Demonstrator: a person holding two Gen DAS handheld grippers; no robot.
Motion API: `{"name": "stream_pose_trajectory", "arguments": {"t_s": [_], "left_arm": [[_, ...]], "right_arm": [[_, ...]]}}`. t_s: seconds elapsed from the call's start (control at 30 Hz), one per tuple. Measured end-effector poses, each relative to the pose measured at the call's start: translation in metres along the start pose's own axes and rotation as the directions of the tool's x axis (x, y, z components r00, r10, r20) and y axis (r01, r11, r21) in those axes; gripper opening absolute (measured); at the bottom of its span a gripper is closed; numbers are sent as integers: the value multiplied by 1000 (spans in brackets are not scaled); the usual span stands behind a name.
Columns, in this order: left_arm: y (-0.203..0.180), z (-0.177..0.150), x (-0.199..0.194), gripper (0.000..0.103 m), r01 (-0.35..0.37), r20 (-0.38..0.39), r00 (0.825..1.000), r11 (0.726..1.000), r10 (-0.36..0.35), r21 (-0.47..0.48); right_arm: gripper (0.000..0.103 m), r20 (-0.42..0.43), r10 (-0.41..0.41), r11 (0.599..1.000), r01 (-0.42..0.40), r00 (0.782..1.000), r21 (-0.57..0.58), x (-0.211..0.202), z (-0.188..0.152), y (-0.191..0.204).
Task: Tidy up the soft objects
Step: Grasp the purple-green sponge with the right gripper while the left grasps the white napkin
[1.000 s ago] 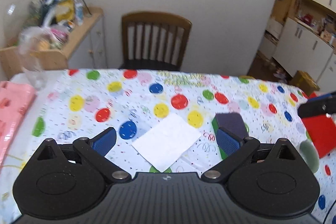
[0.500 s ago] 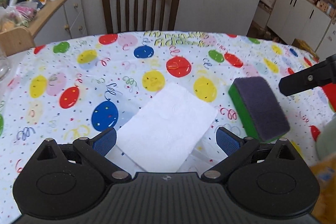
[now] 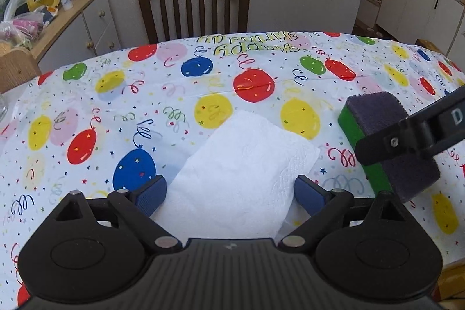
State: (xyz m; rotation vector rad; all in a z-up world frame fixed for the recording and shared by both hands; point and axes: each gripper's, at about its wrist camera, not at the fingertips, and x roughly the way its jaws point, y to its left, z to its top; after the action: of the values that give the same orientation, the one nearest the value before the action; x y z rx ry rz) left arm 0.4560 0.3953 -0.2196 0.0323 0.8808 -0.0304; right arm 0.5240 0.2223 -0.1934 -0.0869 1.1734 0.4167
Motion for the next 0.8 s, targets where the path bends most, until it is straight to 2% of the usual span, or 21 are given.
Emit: {"name": "stream_pose_trajectory", "arguments": {"t_s": [0.07, 0.13, 0.33, 0.5, 0.63, 0.8], "left_arm": [[-1, -1, -1, 86, 1, 15, 1000, 1000, -1, -1], [-2, -1, -3, 68, -7, 31, 999, 1000, 7, 0], [-1, 2, -6, 35, -35, 41, 998, 999, 37, -28], [3, -1, -9, 23, -51, 46, 998, 997, 54, -54], [5, -1, -12, 16, -67, 46, 996, 995, 70, -68], [11, 1, -24, 16, -73, 45, 996, 992, 78, -103]], "right_arm": [[101, -6, -8, 1000, 8, 1000, -6, 5, -1, 2], [99, -6, -26, 1000, 26, 1000, -18, 8, -2, 5], [87, -15, -83, 996, 82, 996, -38, 13, -6, 9], [72, 6, -122, 991, 122, 993, -60, 10, -9, 10], [72, 10, -110, 992, 111, 994, -58, 6, -12, 7], [72, 43, -94, 994, 96, 995, -55, -12, -14, 4]]}}
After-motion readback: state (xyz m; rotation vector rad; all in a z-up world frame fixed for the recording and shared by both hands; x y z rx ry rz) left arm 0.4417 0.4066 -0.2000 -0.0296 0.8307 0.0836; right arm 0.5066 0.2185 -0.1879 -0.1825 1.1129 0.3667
